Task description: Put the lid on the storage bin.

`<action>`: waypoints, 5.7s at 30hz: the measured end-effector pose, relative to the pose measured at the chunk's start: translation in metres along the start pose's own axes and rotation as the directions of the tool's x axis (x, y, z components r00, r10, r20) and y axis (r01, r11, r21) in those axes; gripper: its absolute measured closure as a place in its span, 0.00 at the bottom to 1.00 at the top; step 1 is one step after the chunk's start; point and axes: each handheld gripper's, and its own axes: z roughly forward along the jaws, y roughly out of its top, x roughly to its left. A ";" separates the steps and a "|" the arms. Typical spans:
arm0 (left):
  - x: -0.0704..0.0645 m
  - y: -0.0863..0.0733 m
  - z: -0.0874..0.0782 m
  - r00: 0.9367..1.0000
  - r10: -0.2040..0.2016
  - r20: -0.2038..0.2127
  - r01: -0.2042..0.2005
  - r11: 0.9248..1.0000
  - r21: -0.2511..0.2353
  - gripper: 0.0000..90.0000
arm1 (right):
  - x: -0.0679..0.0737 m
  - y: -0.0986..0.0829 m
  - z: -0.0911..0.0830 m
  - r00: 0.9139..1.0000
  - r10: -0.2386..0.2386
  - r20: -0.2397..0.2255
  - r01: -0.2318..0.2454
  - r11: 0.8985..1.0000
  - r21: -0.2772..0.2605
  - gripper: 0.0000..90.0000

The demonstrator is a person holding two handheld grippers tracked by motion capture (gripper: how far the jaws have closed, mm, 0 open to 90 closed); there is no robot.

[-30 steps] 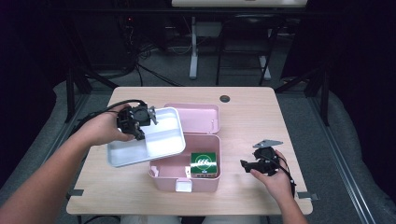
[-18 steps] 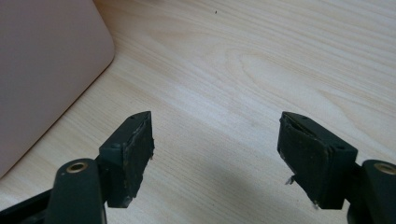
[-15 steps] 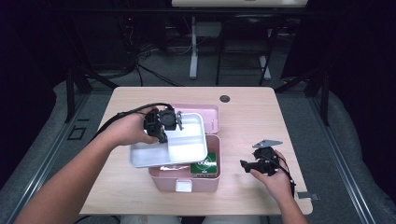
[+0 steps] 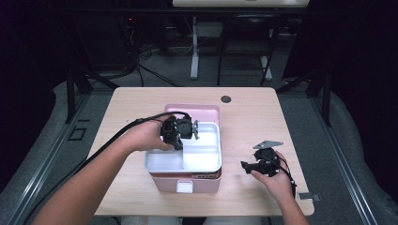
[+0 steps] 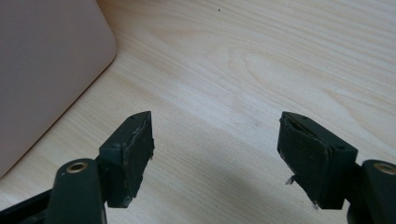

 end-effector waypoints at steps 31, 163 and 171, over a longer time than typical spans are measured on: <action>-0.006 -0.016 0.025 0.990 -0.138 -0.003 0.138 0.990 -0.013 0.85 | 0.002 0.001 0.001 1.000 0.005 -0.009 -0.005 1.000 -0.001 0.28; -0.015 -0.083 0.043 0.950 -0.311 0.038 0.309 0.911 -0.275 0.87 | 0.029 0.194 0.065 0.927 0.365 0.081 -0.355 0.927 -0.122 0.95; -0.015 -0.083 0.043 0.950 -0.311 0.040 0.310 0.910 -0.276 0.87 | 0.030 0.194 0.049 0.932 0.359 0.052 -0.345 0.921 -0.179 0.96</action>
